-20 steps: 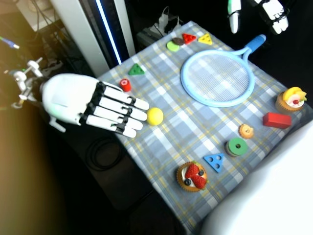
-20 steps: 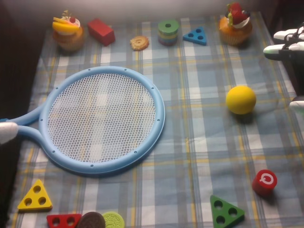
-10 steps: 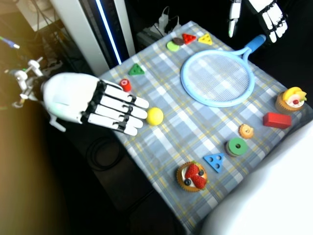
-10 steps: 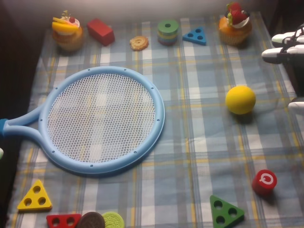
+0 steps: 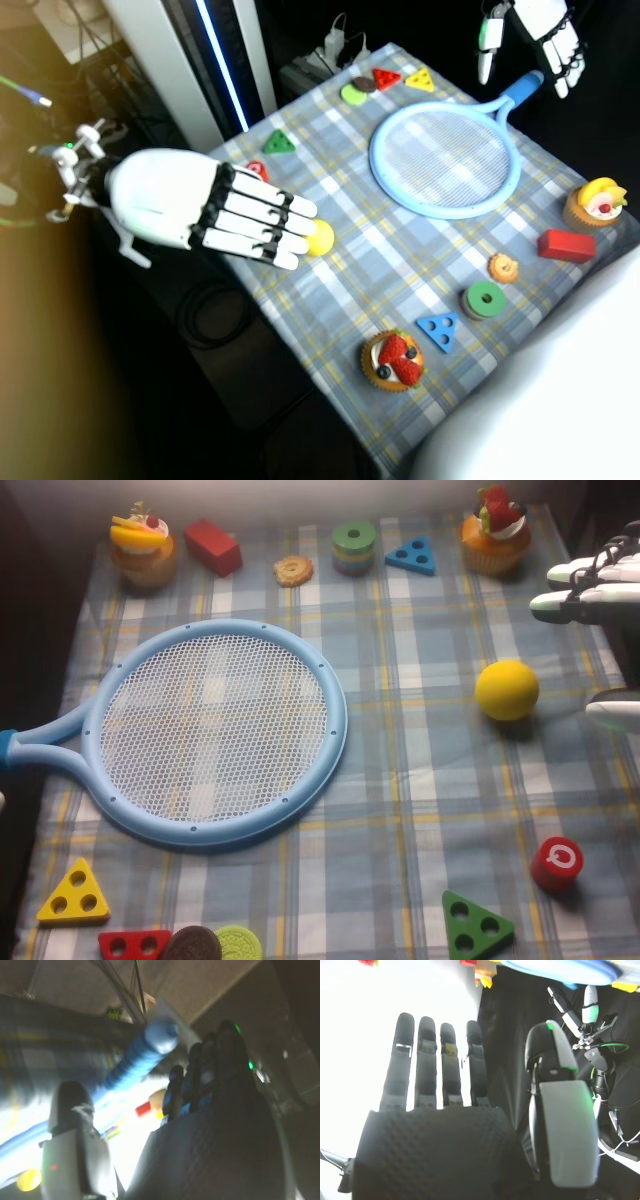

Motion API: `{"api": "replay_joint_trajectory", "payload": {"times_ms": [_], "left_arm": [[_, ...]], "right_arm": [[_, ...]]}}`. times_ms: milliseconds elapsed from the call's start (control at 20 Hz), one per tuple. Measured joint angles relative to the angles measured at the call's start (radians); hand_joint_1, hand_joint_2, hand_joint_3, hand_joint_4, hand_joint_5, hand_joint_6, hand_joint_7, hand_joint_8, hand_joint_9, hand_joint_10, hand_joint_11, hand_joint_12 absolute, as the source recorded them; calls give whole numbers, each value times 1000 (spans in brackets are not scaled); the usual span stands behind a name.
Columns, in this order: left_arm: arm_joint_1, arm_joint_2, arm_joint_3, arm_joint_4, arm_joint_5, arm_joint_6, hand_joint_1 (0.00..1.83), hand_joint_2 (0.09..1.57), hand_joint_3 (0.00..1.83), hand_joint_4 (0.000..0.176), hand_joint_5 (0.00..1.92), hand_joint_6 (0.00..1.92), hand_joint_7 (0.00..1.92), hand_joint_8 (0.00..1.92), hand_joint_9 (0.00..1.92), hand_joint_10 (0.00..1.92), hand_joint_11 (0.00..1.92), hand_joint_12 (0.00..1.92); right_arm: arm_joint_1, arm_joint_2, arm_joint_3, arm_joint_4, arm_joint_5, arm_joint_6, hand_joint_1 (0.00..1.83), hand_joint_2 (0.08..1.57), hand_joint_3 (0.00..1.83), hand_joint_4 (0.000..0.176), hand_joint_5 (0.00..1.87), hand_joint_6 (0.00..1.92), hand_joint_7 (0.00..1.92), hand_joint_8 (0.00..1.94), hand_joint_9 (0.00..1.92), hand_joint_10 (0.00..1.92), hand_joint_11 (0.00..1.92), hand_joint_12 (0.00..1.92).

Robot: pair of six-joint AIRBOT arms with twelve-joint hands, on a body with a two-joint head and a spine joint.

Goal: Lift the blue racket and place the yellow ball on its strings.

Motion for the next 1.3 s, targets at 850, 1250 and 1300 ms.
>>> {"api": "replay_joint_trajectory", "payload": {"times_ms": [850, 1250, 1300], "left_arm": [[-104, -85, 77, -19, 135, 135, 825, 937, 0, 176, 102, 5, 231, 7, 127, 5, 36, 48], [-109, -85, 95, -28, 153, 138, 907, 936, 0, 176, 216, 4, 349, 5, 262, 7, 110, 110], [-109, -85, 98, -30, 154, 139, 925, 976, 3, 176, 293, 7, 422, 7, 361, 12, 173, 157]], "right_arm": [[0, -11, 3, -8, -7, 4, 561, 1245, 0, 0, 457, 3, 356, 2, 342, 2, 105, 695], [-1, -12, 5, -8, -7, 8, 544, 1252, 2, 0, 446, 0, 364, 1, 352, 1, 103, 700], [-2, -12, 5, -6, -7, 9, 539, 1254, 3, 0, 451, 2, 370, 3, 360, 5, 114, 705]]}}
